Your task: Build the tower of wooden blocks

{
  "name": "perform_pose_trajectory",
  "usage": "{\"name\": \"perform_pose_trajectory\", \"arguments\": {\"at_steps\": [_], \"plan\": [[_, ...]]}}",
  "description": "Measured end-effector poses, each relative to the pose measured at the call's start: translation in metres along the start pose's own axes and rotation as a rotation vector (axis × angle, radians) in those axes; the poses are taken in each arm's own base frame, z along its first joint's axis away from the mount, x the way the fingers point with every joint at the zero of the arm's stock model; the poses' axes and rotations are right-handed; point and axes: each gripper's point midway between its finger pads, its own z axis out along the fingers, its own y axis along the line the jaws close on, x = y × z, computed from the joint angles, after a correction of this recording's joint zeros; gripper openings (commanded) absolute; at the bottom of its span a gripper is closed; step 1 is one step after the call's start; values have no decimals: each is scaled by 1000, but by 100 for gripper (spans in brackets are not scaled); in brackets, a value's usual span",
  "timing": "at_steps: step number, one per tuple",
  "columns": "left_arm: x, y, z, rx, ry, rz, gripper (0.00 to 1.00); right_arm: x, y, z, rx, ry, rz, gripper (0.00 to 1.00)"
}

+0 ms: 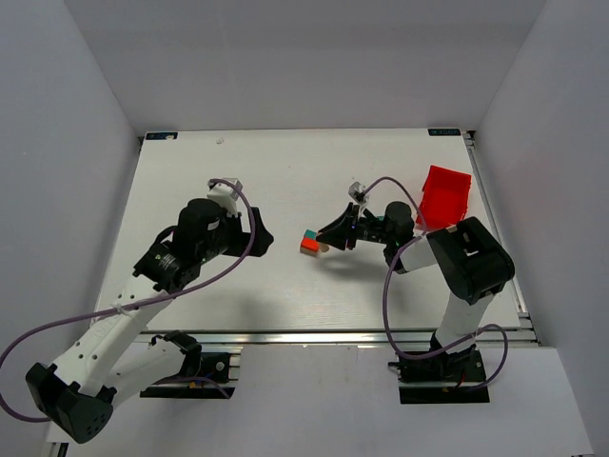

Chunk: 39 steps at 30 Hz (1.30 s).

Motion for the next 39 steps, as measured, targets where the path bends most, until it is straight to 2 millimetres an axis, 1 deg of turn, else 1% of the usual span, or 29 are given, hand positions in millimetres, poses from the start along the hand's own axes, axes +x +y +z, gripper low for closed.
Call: {"name": "perform_pose_trajectory", "arguments": {"at_steps": [2,7,11,14,16,17,19,21,23,25,27,31,35,37,39], "plan": [[1,1,3,-4,8,0,98,7,2,2,-13,12,17,19],[3,3,8,-15,19,7,98,9,9,6,-59,15,-5,20],[2,4,14,-19,20,13,98,12,11,11,-82,23,-8,20],[3,-3,18,18,27,28,98,11,17,14,-101,24,-15,20],[5,-14,20,87,41,45,98,7,25,15,-123,23,-40,20],[6,-21,21,126,50,53,98,3,31,16,-139,19,-68,20],[9,-37,24,224,69,65,98,-11,51,18,-189,-3,-177,21],[14,-50,26,307,90,67,97,-28,77,18,-242,-44,-329,21],[20,-58,28,361,115,64,96,-44,105,16,-289,-95,-489,22],[26,-64,29,401,138,55,95,-53,129,13,-327,-134,-607,22],[31,-67,27,428,154,43,95,-59,143,11,-341,-155,-687,22],[31,-75,17,480,148,26,94,-58,153,11,-341,-158,-755,22],[33,-83,1,535,133,9,94,-49,152,15,-314,-118,-782,22],[31,-86,-6,555,118,5,91,-42,148,19,-295,-87,-777,23],[29,-87,-9,560,113,-5,85,-38,146,23,-278,-64,-779,23]]}}
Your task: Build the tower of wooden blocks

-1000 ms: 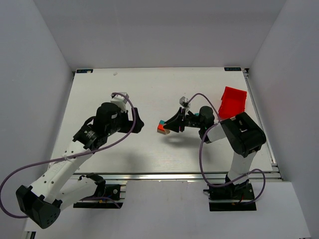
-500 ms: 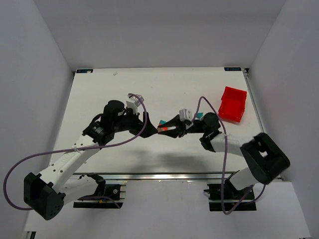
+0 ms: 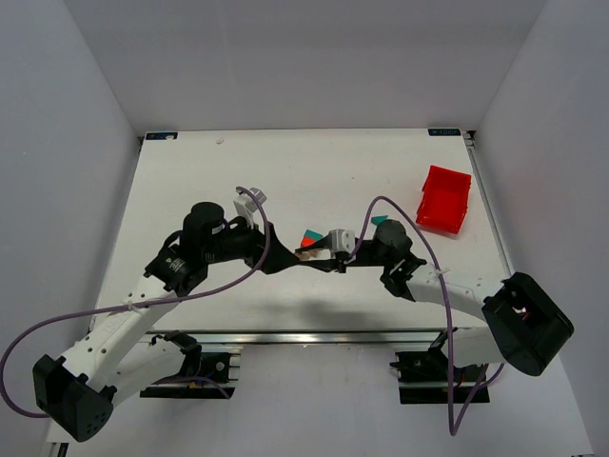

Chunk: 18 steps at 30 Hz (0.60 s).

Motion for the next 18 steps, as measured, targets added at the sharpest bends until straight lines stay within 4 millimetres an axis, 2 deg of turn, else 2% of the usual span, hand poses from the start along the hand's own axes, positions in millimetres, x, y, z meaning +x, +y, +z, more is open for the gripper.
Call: {"name": "perform_pose_trajectory", "arguments": {"at_steps": [4,9,18], "plan": [[7,11,5,-48,31,-44,78,3,-4,7,25,36,-12,22],[14,33,7,-163,48,-105,75,5,-7,11,60,70,-28,22],[9,42,8,-223,13,-144,72,11,-12,16,101,125,-44,22]]}}
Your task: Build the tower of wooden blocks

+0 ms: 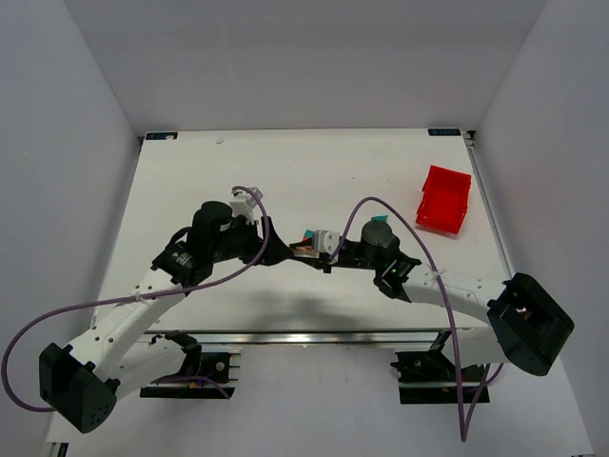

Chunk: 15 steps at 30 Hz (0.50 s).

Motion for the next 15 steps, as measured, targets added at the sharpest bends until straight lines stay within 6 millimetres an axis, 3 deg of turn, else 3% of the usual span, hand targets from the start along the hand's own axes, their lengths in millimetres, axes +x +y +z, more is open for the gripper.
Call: {"name": "perform_pose_trajectory", "arguments": {"at_steps": [11,15], "plan": [[-2,-4,10,11,-6,-6,66,3,0,8,12,21,-11,23],[-4,-6,11,14,-13,-9,50,3,-3,9,32,27,-13,23]]}}
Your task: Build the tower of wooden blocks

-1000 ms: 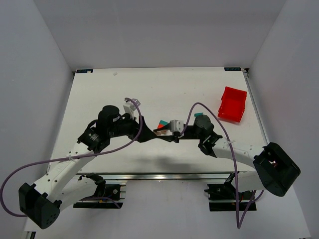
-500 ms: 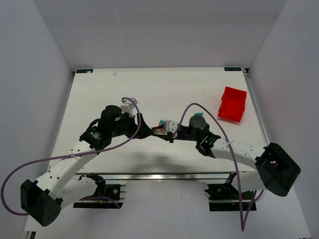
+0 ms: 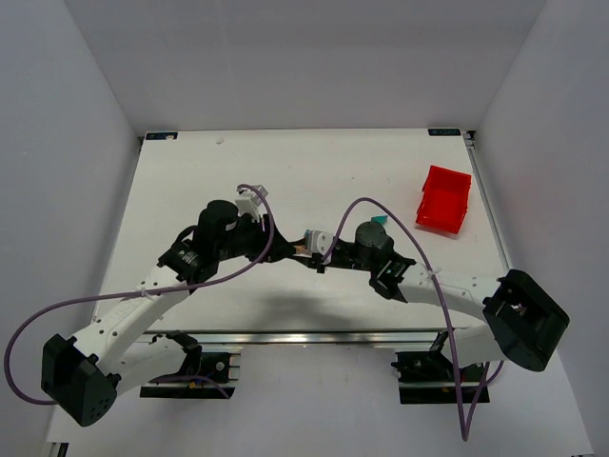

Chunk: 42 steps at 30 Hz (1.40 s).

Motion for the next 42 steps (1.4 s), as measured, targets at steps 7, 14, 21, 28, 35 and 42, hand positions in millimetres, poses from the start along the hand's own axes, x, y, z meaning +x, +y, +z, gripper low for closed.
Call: {"name": "perform_pose_trajectory", "arguments": {"at_steps": [7,14,21,28,35,42], "plan": [[-2,8,8,-43,-10,-2,41,10,-6,2,49,37,9,23],[-2,19,18,-111,8,-1,49,22,-9,3,87,80,15,23],[-6,18,23,-131,8,20,33,27,-15,2,130,108,11,23],[-11,16,28,-134,9,42,23,27,-22,-1,180,95,1,23],[-15,14,29,-140,-2,52,0,25,-26,-2,203,91,-1,34],[-19,-2,26,-127,6,74,0,7,-32,-3,231,43,-4,65]]}}
